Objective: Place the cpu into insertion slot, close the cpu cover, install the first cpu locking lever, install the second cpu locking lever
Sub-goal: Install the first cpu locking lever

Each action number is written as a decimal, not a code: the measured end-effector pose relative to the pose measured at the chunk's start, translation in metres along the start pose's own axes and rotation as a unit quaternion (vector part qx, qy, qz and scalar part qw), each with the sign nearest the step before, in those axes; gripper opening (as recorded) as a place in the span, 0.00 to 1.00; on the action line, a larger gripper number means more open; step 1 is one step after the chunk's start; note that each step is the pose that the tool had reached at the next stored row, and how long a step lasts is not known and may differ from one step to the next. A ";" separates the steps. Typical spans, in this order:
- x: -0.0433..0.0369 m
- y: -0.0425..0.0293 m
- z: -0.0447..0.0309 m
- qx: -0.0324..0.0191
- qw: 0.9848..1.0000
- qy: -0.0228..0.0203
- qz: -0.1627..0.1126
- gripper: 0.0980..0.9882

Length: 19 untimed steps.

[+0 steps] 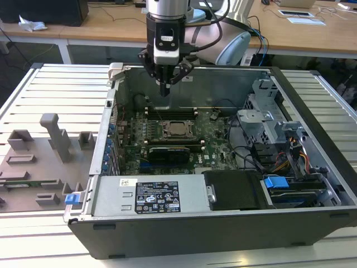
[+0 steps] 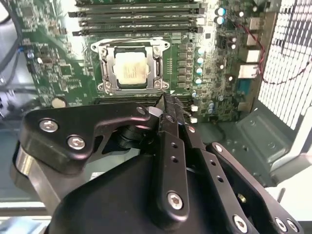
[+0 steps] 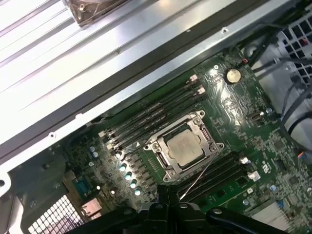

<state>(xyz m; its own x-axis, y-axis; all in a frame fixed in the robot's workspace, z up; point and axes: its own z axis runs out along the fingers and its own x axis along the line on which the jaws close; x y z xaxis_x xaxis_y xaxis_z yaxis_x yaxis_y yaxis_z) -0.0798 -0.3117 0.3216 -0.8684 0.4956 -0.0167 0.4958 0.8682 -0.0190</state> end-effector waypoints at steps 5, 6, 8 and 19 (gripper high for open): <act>0.0000 0.0000 0.0003 -0.001 0.998 -0.001 -0.056 0.01; 0.0000 0.0000 0.0003 -0.001 0.997 -0.001 -0.076 0.01; 0.0000 0.0000 0.0005 -0.002 0.994 -0.002 -0.105 0.01; 0.0000 0.0000 0.0010 -0.004 0.969 -0.005 -0.247 0.01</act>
<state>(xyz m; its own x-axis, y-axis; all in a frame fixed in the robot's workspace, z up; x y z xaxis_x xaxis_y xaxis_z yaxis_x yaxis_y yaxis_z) -0.0798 -0.3117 0.3207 -0.9997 0.0200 -0.0167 0.0203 0.9996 -0.0189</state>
